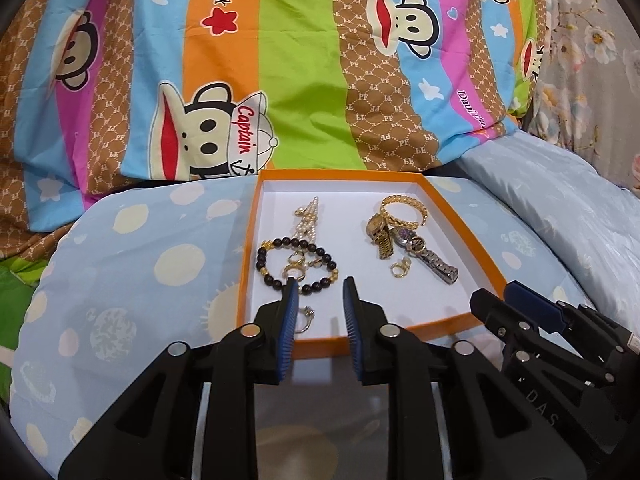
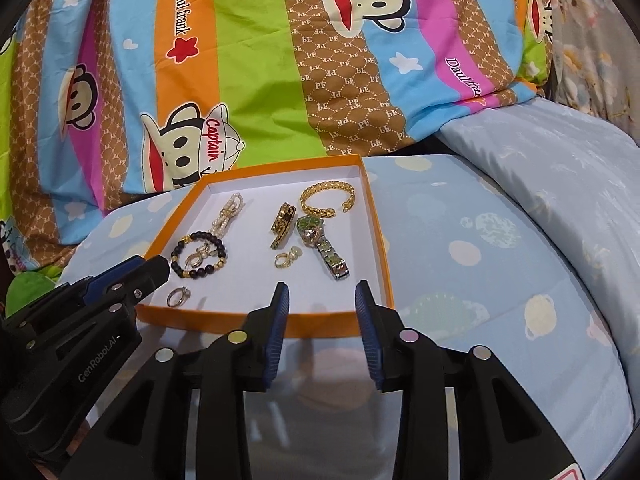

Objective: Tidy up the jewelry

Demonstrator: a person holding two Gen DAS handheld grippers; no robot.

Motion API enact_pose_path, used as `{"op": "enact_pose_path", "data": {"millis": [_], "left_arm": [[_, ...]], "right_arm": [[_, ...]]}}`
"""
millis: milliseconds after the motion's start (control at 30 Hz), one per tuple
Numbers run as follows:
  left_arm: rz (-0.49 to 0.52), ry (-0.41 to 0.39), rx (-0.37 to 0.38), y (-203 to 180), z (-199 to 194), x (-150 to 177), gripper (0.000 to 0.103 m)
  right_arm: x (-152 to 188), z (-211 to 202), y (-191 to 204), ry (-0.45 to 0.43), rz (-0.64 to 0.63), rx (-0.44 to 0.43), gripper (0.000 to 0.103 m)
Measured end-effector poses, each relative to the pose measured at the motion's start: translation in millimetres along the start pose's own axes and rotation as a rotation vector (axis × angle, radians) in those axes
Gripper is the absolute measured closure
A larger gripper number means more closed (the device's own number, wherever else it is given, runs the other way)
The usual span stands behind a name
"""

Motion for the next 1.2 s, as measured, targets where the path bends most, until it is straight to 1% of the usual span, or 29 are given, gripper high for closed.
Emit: {"op": "enact_pose_path", "data": {"millis": [67,133,167,200,300,367,433,467,500,533,667,800,1000,1200], "left_arm": [[0.001,-0.020,-0.018,3,-5,3,0.070],[0.008,-0.032,-0.028,4,-9,5,0.069],[0.010,-0.036,-0.036,5,-10,6,0.066],[0.011,-0.038,-0.041,5,-11,7,0.061],[0.012,-0.044,-0.062,9,-13,12,0.054],[0.003,-0.043,-0.065,11,-14,14,0.052],[-0.021,-0.047,-0.077,17,-15,12,0.042],[-0.038,-0.044,-0.085,20,-14,12,0.036],[-0.054,-0.034,-0.088,24,-12,12,0.034],[-0.059,-0.028,-0.089,25,-11,13,0.034],[-0.062,-0.020,-0.112,27,-8,14,0.034],[-0.059,-0.017,-0.133,28,-7,14,0.026],[-0.043,-0.007,-0.147,26,-3,14,0.026],[-0.039,-0.009,-0.159,26,-4,14,0.025]], "right_arm": [[1,-3,3,-0.005,-0.016,0.014,0.066],[0,-8,5,-0.022,-0.018,0.025,0.060],[0,-10,6,-0.030,-0.018,0.033,0.054],[-1,-12,6,-0.040,-0.019,0.045,0.049],[-1,-17,5,-0.058,-0.021,0.080,0.045],[0,-21,3,-0.067,-0.012,0.100,0.039],[1,-23,0,-0.072,0.004,0.108,0.034],[2,-24,-2,-0.074,0.011,0.106,0.030],[2,-24,-3,-0.077,0.016,0.104,0.025],[2,-25,-3,-0.080,0.018,0.108,0.024],[2,-23,-3,-0.069,0.012,0.119,0.021],[6,-18,-6,-0.034,0.026,0.111,0.020],[9,-13,-8,-0.007,0.036,0.098,0.020],[10,-16,-7,-0.014,0.021,0.109,0.020]]}}
Point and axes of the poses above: each gripper's, at about its wrist camera, not at the fingertips, and z roughly the way its jaws point, y to its left, x to its underside, the point moved 7 cm from there along z, roughly the way its jaws point, and after that the axes turned 14 degrees about -z, right-handed, at the moved point
